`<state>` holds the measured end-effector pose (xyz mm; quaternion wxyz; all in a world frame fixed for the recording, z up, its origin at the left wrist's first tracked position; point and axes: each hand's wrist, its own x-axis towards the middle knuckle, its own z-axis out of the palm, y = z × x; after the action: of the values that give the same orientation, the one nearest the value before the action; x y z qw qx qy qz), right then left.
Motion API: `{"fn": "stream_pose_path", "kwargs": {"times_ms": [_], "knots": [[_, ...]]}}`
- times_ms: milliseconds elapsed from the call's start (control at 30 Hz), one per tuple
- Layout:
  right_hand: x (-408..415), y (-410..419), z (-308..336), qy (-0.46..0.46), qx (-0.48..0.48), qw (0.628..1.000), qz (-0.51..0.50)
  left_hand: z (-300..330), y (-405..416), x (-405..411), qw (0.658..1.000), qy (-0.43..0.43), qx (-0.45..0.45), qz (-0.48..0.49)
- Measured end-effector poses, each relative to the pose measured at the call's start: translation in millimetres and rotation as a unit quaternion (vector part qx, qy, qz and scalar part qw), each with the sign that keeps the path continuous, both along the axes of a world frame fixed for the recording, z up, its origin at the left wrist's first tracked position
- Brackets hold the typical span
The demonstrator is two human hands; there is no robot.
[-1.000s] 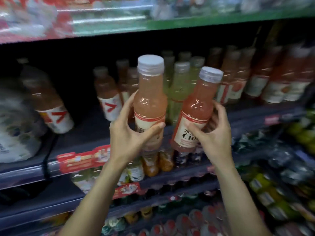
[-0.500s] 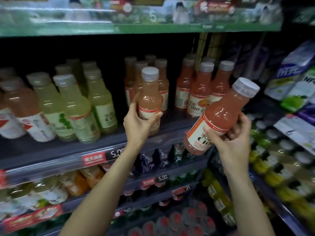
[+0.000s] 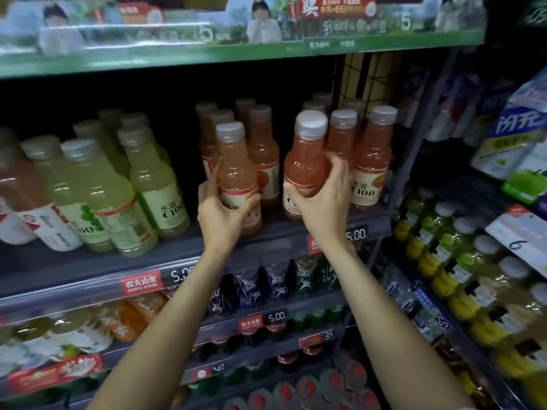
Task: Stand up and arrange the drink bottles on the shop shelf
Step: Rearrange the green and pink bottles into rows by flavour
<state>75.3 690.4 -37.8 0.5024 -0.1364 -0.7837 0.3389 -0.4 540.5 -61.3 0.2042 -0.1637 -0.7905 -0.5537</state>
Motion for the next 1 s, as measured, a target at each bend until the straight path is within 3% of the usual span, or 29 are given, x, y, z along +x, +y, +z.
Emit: {"fn": "stream_pose_path", "kwargs": {"times_ms": [100,267,433,667,833,1000], "knots": [[-12,0,-13,-0.025,0.083,0.991,-0.097,0,-2,-1,1.000,0.003,-0.015,-0.001],[-23,10,-11,-0.071,0.136,0.968,-0.196,2,-2,-1,1.000,-0.001,-0.016,-0.005],[-28,17,-16,-0.093,0.186,0.955,-0.214,1,-8,-3,0.999,0.002,0.009,-0.030],[-30,8,-18,-0.082,0.174,0.952,-0.239,0,-20,-4,0.999,-0.003,0.031,-0.030],[-16,-10,-26,-0.006,0.191,0.967,-0.168,2,-30,-4,1.000,-0.003,0.000,-0.027],[-4,-43,-23,-0.023,0.199,0.979,0.041,8,-42,5,0.995,0.007,-0.083,-0.045]]}}
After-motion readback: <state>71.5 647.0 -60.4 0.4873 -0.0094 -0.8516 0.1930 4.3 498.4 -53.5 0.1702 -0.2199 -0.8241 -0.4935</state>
